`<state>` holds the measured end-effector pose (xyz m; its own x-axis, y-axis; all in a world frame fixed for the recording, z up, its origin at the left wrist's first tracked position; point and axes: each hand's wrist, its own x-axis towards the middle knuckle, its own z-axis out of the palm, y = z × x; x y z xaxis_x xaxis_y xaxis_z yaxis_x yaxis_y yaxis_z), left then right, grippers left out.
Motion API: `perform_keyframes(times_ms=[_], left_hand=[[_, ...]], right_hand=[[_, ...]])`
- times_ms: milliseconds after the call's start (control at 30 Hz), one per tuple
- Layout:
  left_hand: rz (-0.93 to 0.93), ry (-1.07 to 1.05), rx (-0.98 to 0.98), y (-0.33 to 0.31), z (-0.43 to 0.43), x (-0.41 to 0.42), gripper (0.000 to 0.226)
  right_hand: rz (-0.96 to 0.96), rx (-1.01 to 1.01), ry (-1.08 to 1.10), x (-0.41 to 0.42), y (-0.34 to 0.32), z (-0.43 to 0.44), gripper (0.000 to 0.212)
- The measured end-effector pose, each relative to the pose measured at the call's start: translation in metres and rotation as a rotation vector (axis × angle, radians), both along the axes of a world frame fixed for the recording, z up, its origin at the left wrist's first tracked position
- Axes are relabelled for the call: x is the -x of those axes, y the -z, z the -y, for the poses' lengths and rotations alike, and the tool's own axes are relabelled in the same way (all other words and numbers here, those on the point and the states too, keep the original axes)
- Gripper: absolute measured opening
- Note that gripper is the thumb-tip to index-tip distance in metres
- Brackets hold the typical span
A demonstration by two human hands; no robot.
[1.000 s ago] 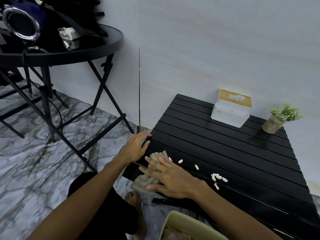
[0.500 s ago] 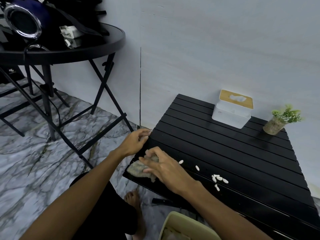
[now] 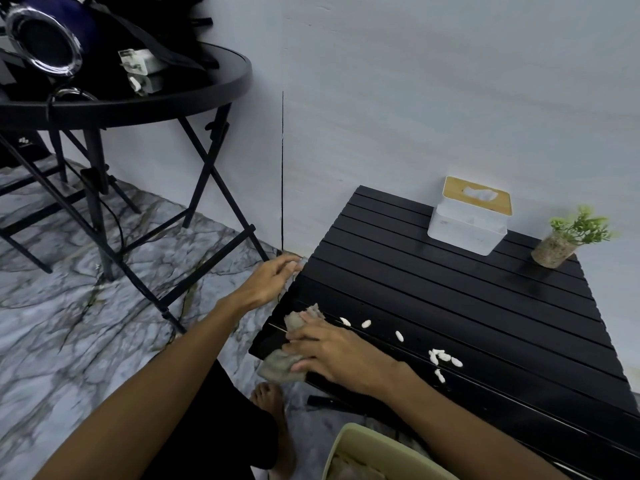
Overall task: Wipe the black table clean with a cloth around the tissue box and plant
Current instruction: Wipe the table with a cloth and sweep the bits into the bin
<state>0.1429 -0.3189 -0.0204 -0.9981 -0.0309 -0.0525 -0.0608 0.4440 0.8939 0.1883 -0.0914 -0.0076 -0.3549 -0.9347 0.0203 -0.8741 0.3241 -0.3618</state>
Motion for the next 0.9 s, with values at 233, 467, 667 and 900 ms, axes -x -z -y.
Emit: perform_keyframes(times_ms=[233, 467, 667, 900], left_hand=[[0.021, -0.019, -0.013, 0.002, -0.003, -0.003, 0.037], [0.055, -0.084, -0.045, 0.01, -0.003, 0.004, 0.038], [0.006, -0.143, 0.008, 0.011, -0.011, 0.002, 0.039], [-0.087, -0.166, 0.358, 0.006, -0.026, -0.007, 0.043]], right_hand=[[0.074, 0.232, 0.083, 0.033, -0.03, -0.022, 0.037], [-0.036, -0.004, 0.164, 0.038, -0.017, -0.006, 0.045], [-0.113, -0.103, 0.197, 0.013, -0.02, -0.044, 0.057], [-0.06, -0.133, 0.194, -0.01, -0.036, -0.095, 0.046]])
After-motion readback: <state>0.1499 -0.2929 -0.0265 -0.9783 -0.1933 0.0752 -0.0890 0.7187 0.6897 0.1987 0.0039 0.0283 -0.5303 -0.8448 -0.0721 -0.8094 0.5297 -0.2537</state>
